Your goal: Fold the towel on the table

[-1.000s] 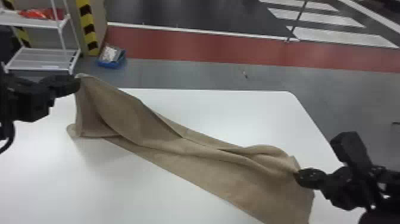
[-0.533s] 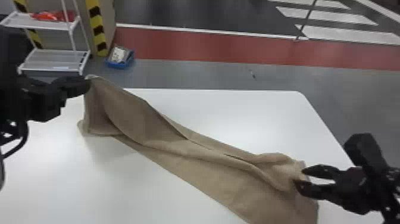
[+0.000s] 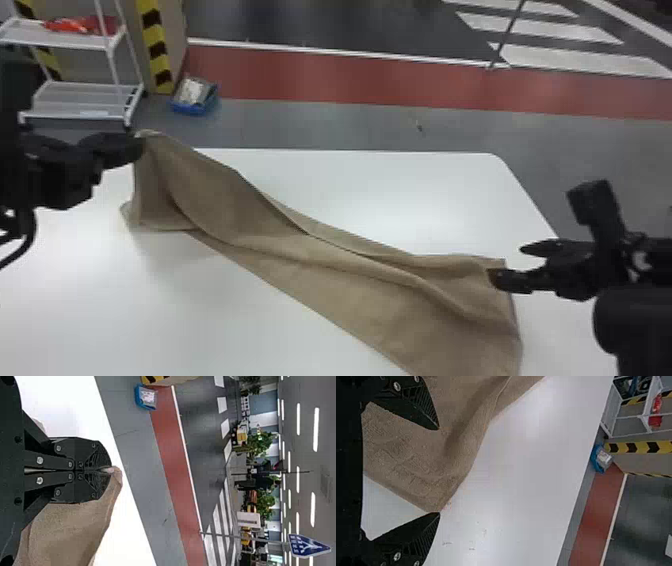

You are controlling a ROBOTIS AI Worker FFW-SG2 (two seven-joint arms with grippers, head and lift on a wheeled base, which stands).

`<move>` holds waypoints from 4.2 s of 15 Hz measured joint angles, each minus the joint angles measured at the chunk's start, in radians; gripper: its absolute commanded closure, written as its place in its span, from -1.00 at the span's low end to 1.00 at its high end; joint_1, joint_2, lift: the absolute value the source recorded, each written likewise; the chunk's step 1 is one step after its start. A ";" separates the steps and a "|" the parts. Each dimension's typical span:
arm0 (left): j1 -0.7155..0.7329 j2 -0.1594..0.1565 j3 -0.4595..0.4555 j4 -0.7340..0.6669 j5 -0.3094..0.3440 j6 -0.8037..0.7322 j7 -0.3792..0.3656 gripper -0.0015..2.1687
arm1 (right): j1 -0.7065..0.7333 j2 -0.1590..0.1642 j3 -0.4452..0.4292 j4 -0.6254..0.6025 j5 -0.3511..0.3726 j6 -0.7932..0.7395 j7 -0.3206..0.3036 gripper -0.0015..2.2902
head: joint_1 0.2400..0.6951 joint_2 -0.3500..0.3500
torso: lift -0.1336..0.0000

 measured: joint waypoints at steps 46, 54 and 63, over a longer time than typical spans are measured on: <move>-0.631 0.043 0.023 0.632 -0.031 -0.142 0.084 0.47 | -0.634 -0.231 0.196 0.259 -0.052 0.238 -0.405 0.49 | -0.55 -0.56 | -0.87; 0.261 0.133 0.267 0.045 0.199 -0.548 -0.106 0.47 | 0.233 -0.114 -0.098 -0.280 -0.196 -0.179 -0.220 0.49 | 1.00 -0.53 | -0.87; 0.480 0.182 0.325 0.025 0.075 -0.803 -0.374 0.46 | 0.493 -0.006 -0.254 -0.280 -0.306 -0.504 -0.135 0.49 | 1.00 -0.69 | -0.87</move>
